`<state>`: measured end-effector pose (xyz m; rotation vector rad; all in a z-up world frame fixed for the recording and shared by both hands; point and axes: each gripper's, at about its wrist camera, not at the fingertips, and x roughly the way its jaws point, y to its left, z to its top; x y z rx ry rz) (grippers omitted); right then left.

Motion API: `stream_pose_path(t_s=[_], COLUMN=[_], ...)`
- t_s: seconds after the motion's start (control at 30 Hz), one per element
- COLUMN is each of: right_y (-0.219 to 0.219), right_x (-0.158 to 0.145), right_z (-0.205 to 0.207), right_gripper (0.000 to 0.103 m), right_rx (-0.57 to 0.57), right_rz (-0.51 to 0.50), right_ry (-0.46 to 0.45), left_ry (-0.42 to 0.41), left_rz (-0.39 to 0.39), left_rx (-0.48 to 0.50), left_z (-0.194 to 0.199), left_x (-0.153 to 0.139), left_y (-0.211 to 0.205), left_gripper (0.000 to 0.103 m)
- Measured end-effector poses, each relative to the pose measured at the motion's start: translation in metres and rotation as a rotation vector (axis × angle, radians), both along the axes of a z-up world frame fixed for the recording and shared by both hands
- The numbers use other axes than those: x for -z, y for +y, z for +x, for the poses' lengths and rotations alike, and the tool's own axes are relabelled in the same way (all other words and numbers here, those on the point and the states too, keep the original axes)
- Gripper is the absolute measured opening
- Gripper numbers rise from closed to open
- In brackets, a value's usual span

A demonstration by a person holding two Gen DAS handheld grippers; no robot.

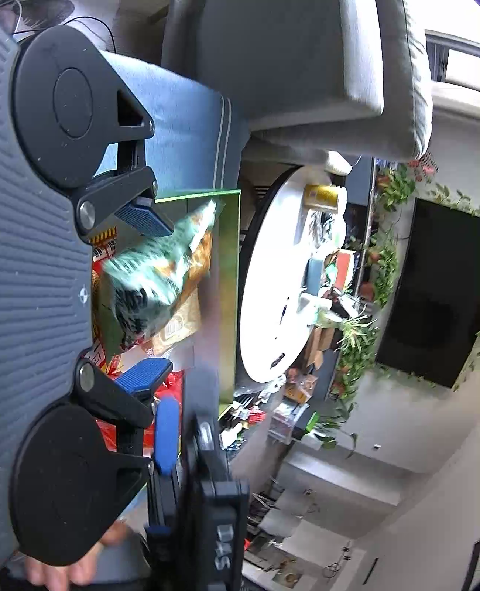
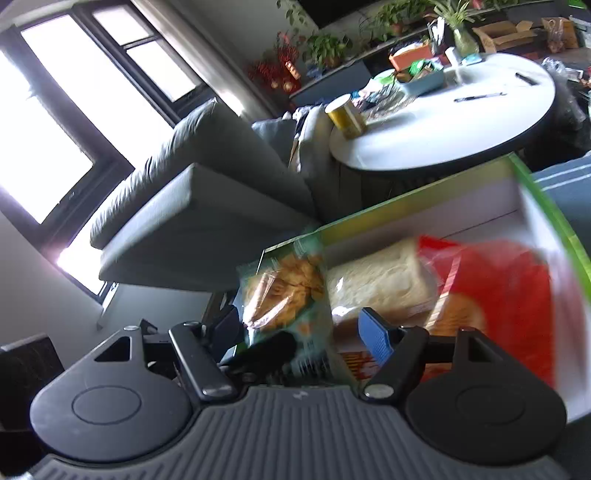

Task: Organize snacks
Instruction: 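Carry the green snack bag into the green box and open both grippers, then move both tools over the snacks spread on the table cloth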

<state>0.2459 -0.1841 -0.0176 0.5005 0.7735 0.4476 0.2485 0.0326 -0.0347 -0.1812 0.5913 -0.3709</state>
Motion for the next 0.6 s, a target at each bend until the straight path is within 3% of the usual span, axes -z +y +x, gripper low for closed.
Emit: stream_pose_path(t_s=[0.27, 0.6], right_y=[-0.04, -0.046], right_x=[-0.039, -0.012], right_z=[-0.059, -0.142], right_gripper=[0.065, 0.065], right_rx=[-0.01, -0.045], right_rz=[-0.17, -0.111], right_ry=[-0.088, -0.033], left_ry=[-0.074, -0.044], left_rz=[-0.009, -0.009], left_rx=[0.033, 0.076], left_z=[-0.048, -0.129], left_x=[-0.024, -0.019], left_y=[-0.002, -0.008], left_gripper=[0.073, 0.076])
